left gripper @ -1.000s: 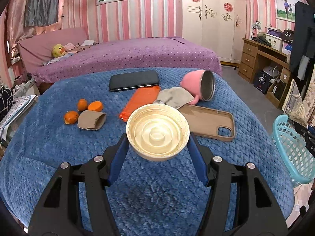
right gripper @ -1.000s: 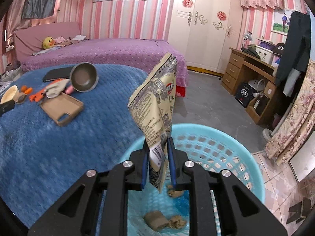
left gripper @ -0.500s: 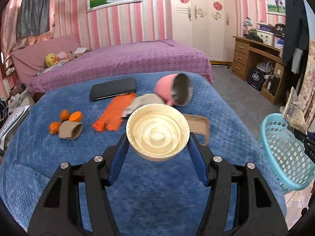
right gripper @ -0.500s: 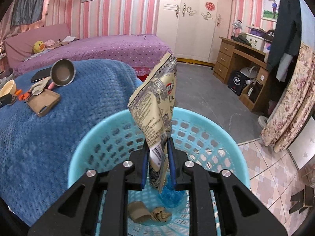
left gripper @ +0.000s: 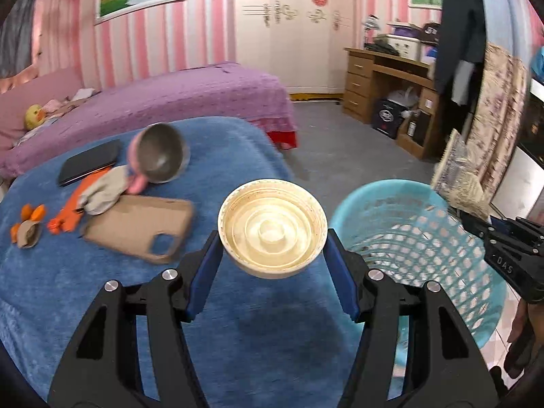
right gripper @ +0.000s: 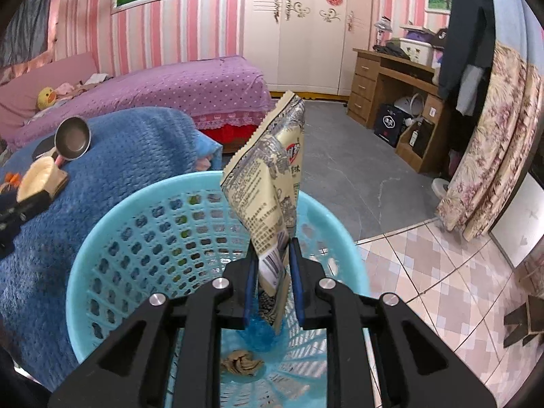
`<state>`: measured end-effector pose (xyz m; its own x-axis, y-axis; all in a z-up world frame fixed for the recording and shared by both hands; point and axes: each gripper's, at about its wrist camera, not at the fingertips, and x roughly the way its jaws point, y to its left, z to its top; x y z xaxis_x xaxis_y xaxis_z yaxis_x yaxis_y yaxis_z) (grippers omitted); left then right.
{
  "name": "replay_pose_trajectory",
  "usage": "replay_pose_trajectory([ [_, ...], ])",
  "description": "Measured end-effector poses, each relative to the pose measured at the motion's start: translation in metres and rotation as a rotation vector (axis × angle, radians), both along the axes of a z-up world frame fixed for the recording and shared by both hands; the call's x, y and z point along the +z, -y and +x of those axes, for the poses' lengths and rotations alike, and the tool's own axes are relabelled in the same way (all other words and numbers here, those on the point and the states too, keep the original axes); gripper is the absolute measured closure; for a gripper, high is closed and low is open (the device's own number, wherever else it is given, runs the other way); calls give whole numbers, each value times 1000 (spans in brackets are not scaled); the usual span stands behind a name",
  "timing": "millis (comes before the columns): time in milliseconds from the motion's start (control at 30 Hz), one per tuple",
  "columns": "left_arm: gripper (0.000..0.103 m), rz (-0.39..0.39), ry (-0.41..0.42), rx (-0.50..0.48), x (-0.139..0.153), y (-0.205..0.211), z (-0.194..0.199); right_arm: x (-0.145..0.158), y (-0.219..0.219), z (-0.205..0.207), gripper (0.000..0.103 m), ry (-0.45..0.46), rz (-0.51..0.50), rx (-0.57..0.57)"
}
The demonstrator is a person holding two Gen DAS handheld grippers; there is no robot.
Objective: Collect trash
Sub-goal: 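Carry the white lid and snack bag over to the light-blue basket, then open the left tool to drop the lid while the right tool releases the snack bag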
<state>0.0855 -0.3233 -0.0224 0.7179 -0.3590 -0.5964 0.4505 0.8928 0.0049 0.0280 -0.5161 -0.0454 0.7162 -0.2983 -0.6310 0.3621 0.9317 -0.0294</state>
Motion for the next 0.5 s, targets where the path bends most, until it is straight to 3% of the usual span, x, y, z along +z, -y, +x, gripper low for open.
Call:
replay_pose_trajectory([
  [400,42,55,7,-136,-10,84,-18,-6,25,-8,85,16,54,-21],
  [500,27,58,11,-110,-9,80,-13,-6,27,-10,85,16,53,-17],
])
